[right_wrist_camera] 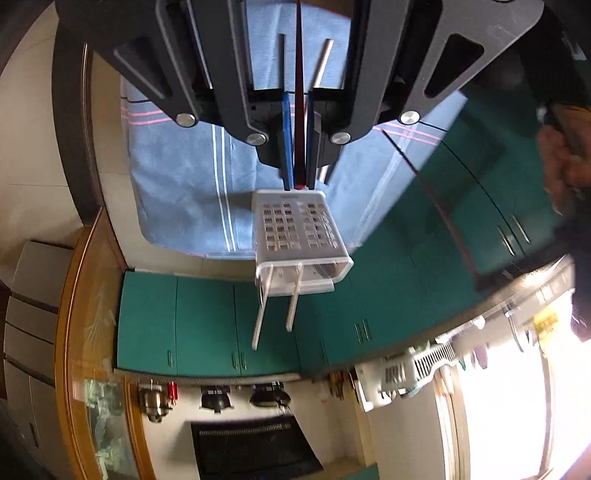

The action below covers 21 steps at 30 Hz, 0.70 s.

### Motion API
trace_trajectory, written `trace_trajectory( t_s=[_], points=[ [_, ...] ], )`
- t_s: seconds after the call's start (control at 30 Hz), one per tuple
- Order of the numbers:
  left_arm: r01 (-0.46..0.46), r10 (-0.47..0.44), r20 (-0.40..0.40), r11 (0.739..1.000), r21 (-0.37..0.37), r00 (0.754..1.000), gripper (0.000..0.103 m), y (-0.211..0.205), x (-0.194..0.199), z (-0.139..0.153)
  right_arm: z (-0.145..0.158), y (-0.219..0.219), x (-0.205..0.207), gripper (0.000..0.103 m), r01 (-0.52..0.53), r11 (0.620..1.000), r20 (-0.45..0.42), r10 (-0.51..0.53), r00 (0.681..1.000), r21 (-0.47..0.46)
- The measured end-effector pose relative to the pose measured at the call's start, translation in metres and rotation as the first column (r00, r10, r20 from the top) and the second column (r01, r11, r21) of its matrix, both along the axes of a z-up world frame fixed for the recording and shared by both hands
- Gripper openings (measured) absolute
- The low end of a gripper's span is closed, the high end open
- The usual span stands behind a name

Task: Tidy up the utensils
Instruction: 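Insert the red chopstick into the caddy with the right tool and release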

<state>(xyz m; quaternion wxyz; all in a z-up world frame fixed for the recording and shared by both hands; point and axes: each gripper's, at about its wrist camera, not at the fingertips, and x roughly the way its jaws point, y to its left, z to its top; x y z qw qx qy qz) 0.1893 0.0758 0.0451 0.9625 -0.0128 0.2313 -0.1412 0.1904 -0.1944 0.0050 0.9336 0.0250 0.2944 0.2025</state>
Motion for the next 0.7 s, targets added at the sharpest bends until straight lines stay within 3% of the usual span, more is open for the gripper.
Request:
trace_trajectory(
  t_s=[0.33, 0.7],
  points=[
    [-0.002, 0.003, -0.028, 1.000, 0.029, 1.000, 0.006, -0.009, 0.012, -0.010, 0.091, 0.011, 0.002, 0.007, -0.020, 1.000, 0.183, 0.021, 0.983, -0.008],
    [-0.024, 0.025, -0.049, 1.000, 0.018, 0.998, 0.006, -0.001, 0.023, -0.017, 0.167, 0.050, 0.083, 0.007, 0.023, 0.997, 0.287, 0.000, 0.958, -0.077]
  ],
)
